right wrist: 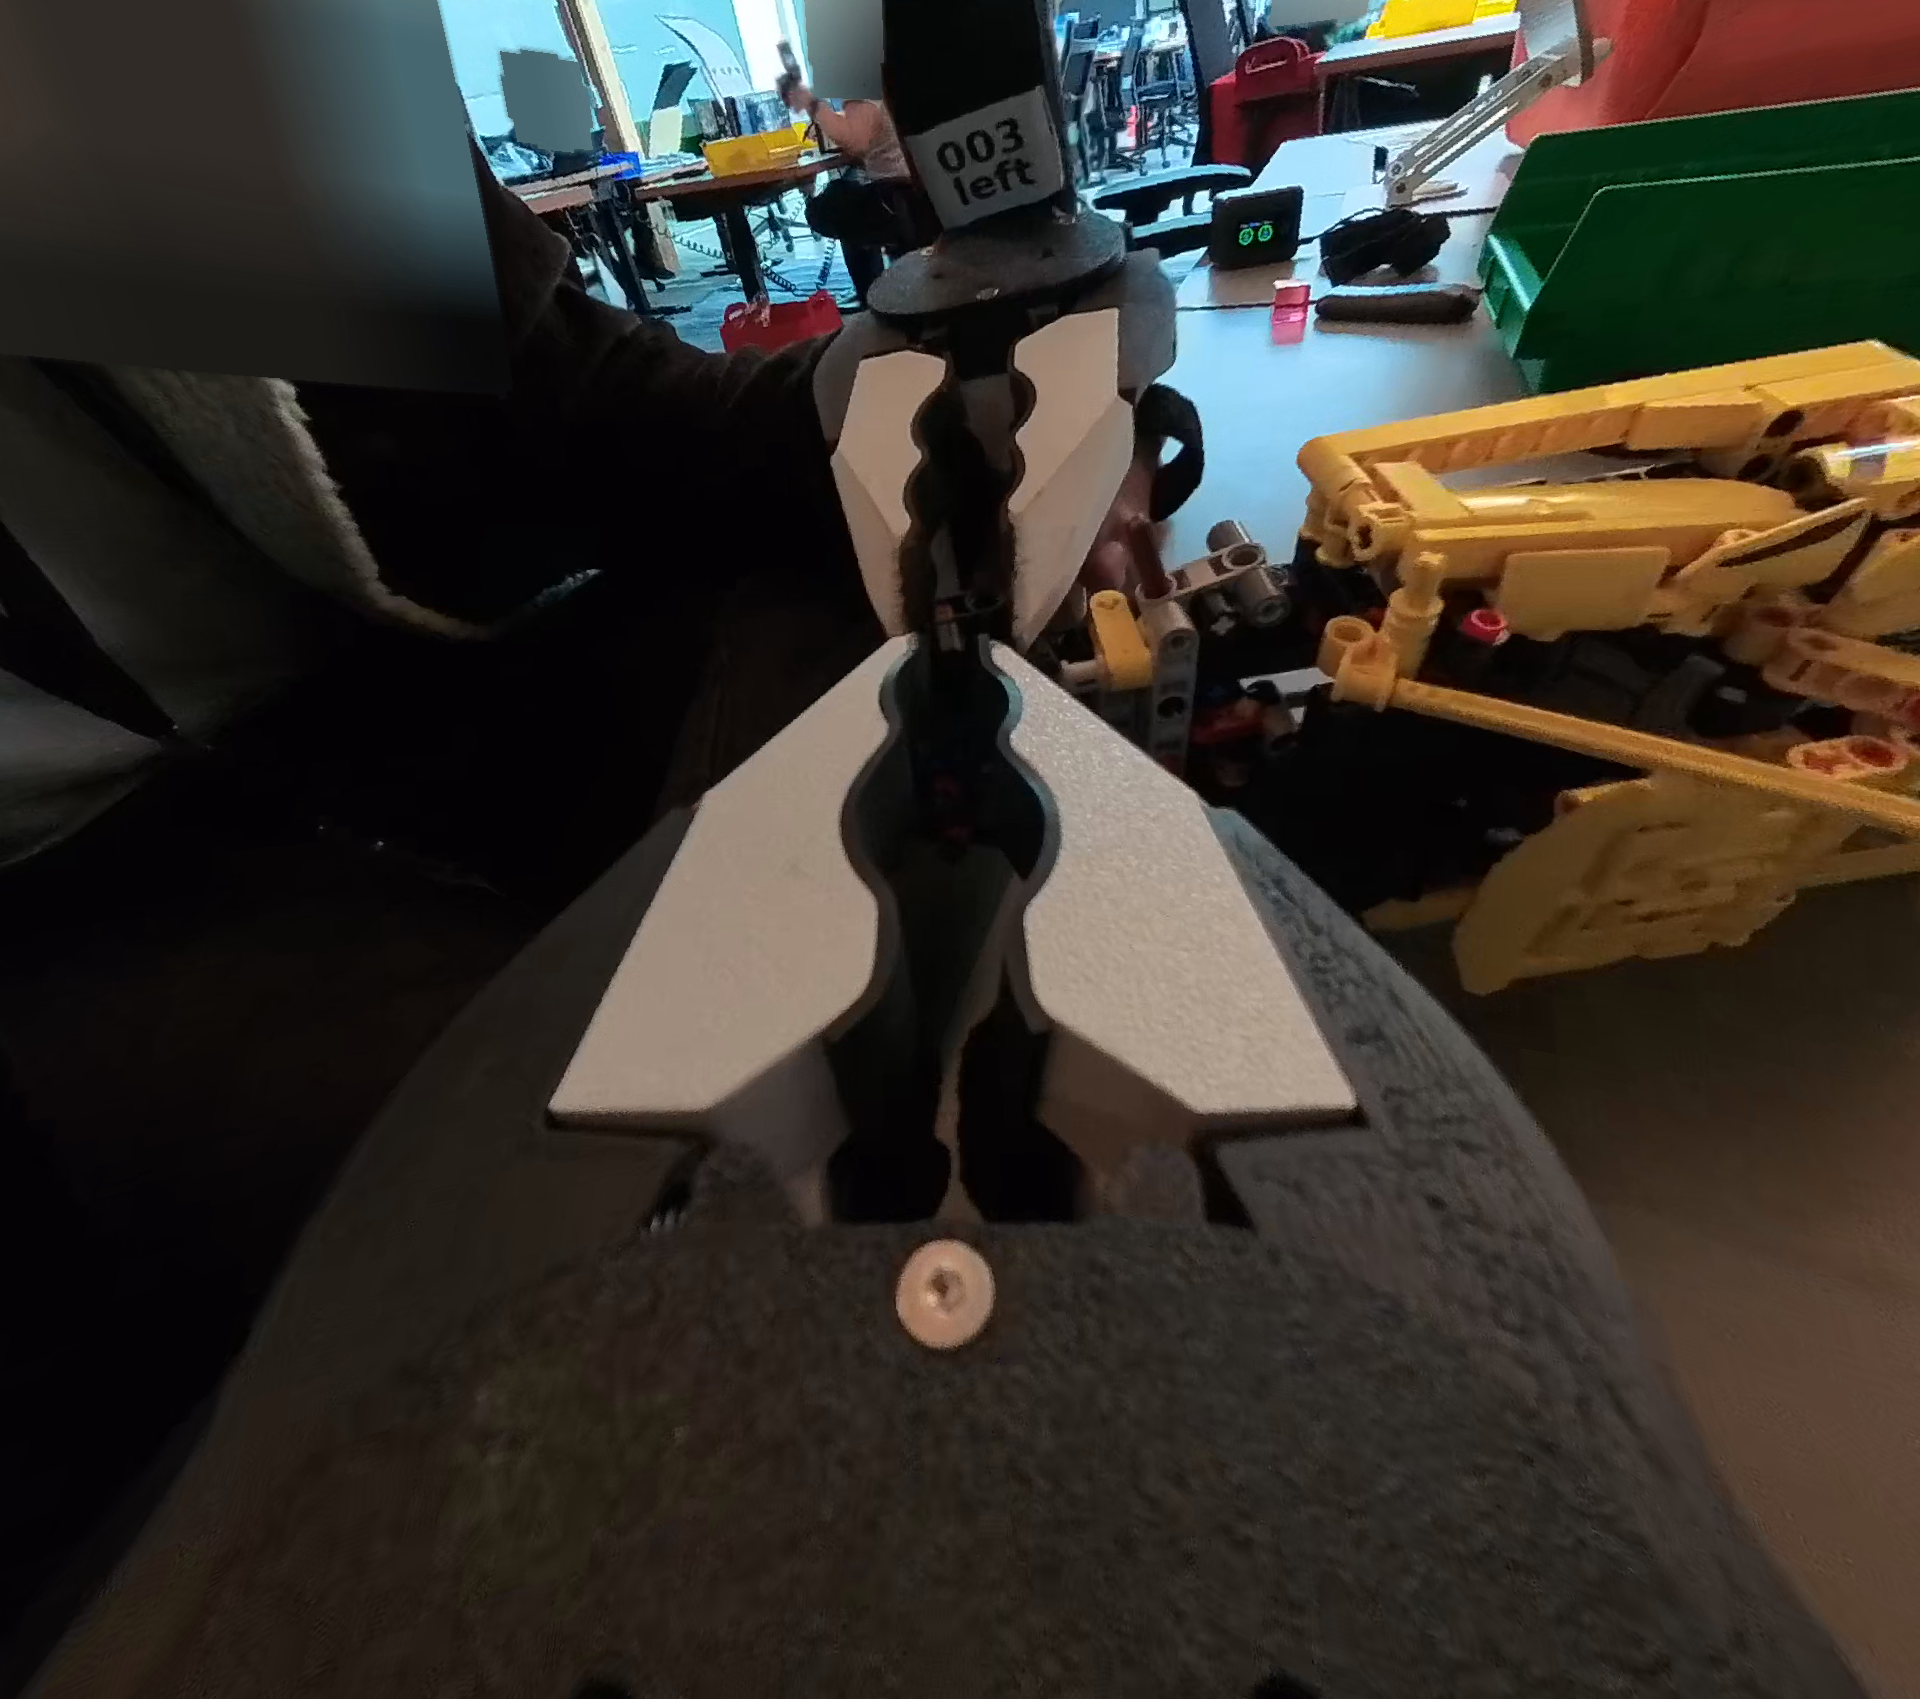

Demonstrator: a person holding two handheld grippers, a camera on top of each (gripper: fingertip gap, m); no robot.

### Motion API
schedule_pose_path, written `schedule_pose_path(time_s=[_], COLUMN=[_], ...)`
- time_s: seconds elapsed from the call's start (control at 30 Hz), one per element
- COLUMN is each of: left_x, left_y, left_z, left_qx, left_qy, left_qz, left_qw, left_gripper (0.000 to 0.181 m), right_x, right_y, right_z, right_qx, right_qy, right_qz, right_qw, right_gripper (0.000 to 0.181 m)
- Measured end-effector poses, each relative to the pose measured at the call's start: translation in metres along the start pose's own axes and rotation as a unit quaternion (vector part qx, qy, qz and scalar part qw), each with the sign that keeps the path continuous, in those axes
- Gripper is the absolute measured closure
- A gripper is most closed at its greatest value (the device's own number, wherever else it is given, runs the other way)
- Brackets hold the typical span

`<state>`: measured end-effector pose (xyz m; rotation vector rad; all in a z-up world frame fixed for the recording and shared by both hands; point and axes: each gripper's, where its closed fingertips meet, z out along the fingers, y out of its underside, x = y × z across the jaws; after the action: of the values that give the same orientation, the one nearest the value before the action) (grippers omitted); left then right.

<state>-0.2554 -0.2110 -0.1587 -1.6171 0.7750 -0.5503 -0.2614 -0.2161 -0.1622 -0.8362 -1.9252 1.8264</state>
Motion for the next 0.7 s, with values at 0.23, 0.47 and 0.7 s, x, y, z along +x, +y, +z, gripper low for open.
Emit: schedule_pose_path(time_s=[0.23, 0.47, 0.7], left_x=[0.0022, 0.0065, 0.0096], left_y=[0.0007, -0.0013, -0.0001], left_z=[-0.0021, -0.0043, -0.0034], left_qx=[0.002, 0.012, 0.009], left_qy=[0.01, 0.028, 0.037], left_qz=[-0.008, -0.017, -0.017], left_qw=[1.0, 0.999, 0.999], left_gripper=[0.166, 0.167, 0.167], right_x=[-0.0017, -0.0051, -0.0075], right_y=[0.0009, -0.0003, 0.0019], right_z=[0.0006, 0.0014, 0.001], right_qx=[-0.003, -0.002, -0.004], right_qy=[-0.004, -0.01, -0.017], right_qz=[0.003, -0.002, 0.003], right_qw=[1.0, 1.0, 1.0], right_gripper=[0.173, 0.173, 0.173])
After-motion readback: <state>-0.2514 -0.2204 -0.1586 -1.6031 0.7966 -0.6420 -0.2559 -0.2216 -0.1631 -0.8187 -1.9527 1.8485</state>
